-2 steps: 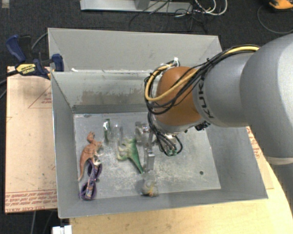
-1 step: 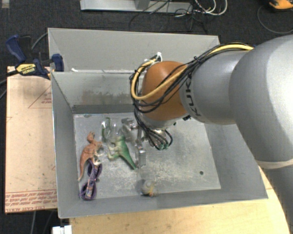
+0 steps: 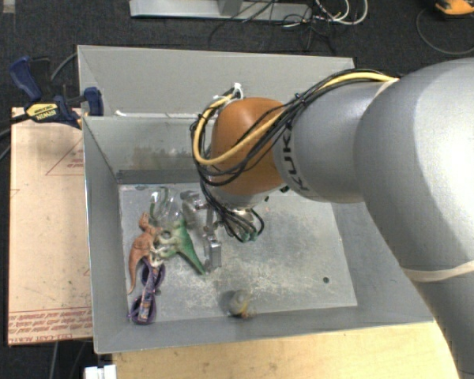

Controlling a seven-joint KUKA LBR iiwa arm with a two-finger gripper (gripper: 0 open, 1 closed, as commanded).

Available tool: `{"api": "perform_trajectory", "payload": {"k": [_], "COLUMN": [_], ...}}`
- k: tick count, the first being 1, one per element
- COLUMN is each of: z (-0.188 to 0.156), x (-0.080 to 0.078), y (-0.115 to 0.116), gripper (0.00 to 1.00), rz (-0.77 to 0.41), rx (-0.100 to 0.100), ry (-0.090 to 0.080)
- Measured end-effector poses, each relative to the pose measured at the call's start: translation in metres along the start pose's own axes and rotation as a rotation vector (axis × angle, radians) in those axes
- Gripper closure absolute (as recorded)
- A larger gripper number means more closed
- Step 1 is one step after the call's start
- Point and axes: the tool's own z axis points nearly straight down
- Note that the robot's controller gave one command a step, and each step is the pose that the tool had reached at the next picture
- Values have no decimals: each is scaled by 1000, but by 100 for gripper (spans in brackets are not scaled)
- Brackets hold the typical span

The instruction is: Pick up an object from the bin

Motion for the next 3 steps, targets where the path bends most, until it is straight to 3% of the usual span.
{"api": "perform_trajectory", "payload": {"k": [1, 2, 3], "z": [0, -2, 1], "x": [15, 5, 8], "y": [19, 60, 62], "gripper": [0, 100, 0], "rz": [-154, -77, -76], "rx": [4, 3, 0], "ry": [-3, -13, -3]}}
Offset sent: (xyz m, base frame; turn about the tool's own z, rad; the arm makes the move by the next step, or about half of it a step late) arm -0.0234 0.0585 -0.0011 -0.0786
